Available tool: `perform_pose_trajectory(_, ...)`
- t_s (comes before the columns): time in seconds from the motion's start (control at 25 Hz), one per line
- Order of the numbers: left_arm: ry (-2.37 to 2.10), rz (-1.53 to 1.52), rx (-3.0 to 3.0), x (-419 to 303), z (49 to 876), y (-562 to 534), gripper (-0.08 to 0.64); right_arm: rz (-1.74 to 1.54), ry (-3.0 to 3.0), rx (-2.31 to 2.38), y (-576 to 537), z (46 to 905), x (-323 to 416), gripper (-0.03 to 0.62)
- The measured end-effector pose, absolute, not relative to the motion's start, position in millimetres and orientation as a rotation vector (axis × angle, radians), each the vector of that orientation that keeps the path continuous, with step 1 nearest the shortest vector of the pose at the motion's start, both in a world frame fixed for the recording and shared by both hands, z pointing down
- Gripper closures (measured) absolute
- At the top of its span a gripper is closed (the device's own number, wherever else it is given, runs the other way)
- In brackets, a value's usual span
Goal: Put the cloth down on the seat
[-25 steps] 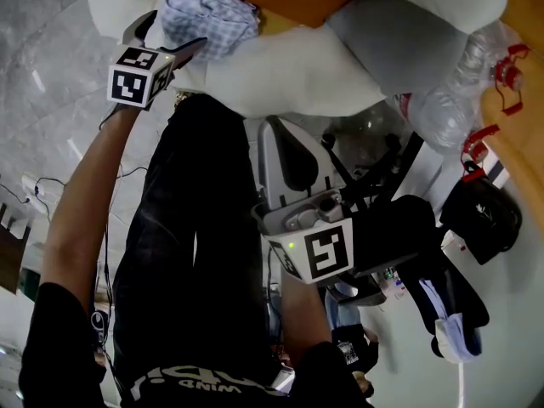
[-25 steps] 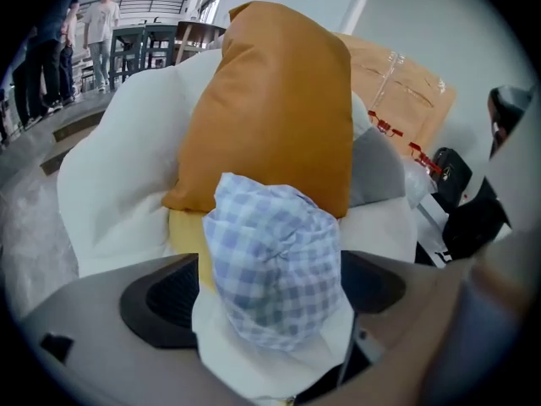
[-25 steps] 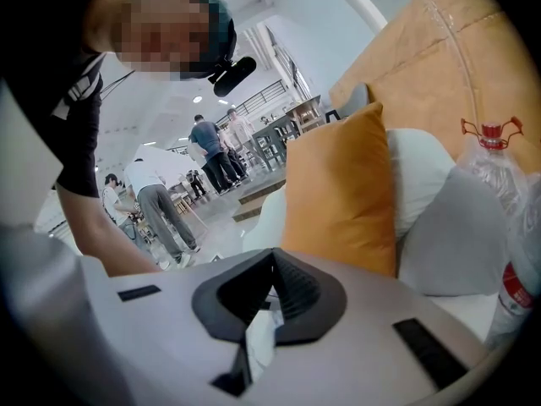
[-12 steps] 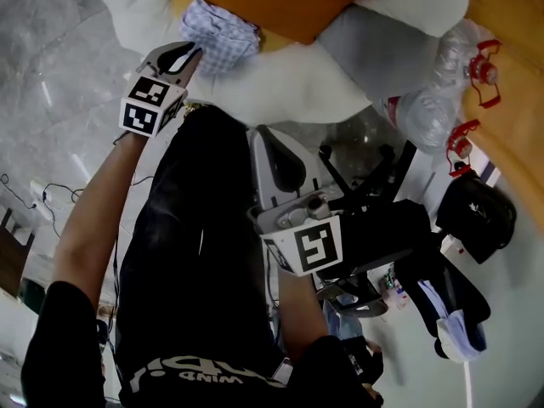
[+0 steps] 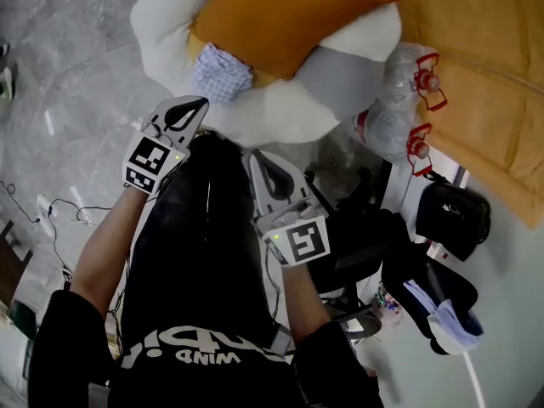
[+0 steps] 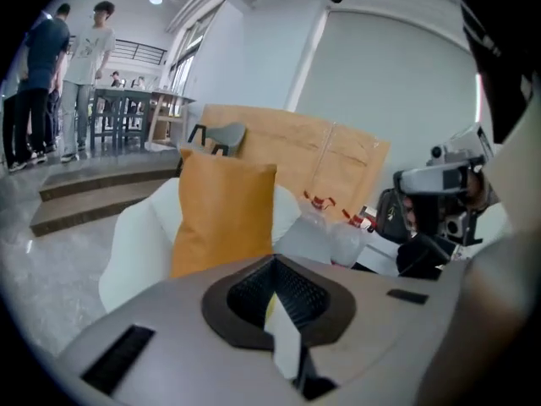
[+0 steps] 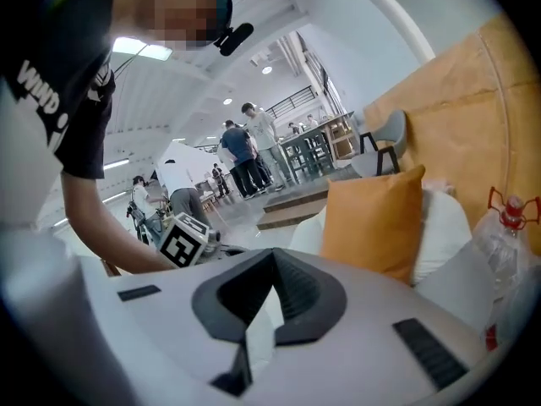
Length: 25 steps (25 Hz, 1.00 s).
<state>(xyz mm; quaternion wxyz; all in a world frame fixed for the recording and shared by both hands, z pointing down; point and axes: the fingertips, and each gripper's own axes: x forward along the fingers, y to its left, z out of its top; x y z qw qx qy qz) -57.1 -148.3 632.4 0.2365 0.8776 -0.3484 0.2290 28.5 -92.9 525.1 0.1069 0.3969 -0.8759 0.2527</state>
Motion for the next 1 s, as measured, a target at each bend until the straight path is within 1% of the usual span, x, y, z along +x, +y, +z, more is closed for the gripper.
perform_pose_trajectory(0.28, -0.915, 0.486, 2.471, -61.2, 501.2, -115.3, 0.554, 0.707, -2.641, 1.154, -75.2, 438.9, 24.6, 0.574)
perform_pose_trajectory(0.44, -0.940, 0.418, 2.492, -68.0, 442.3, -99.0, 0.554, 0.647, -2.687, 1.139, -62.8, 393.8, 19.9, 0.572)
perform_pose_trajectory(0.72, -0.867, 0.308, 2.558, -55.7, 339.7, -58.2, 0.554, 0.563, -2.766, 1.114, -34.8, 321.0, 4.6, 0.572)
perform_pose_trajectory(1.0, -0.864, 0.205, 2.670, -58.0, 268.7, -33.0, 0.554, 0.507, -2.857, 1.102, -16.9, 269.6, -12.1, 0.572)
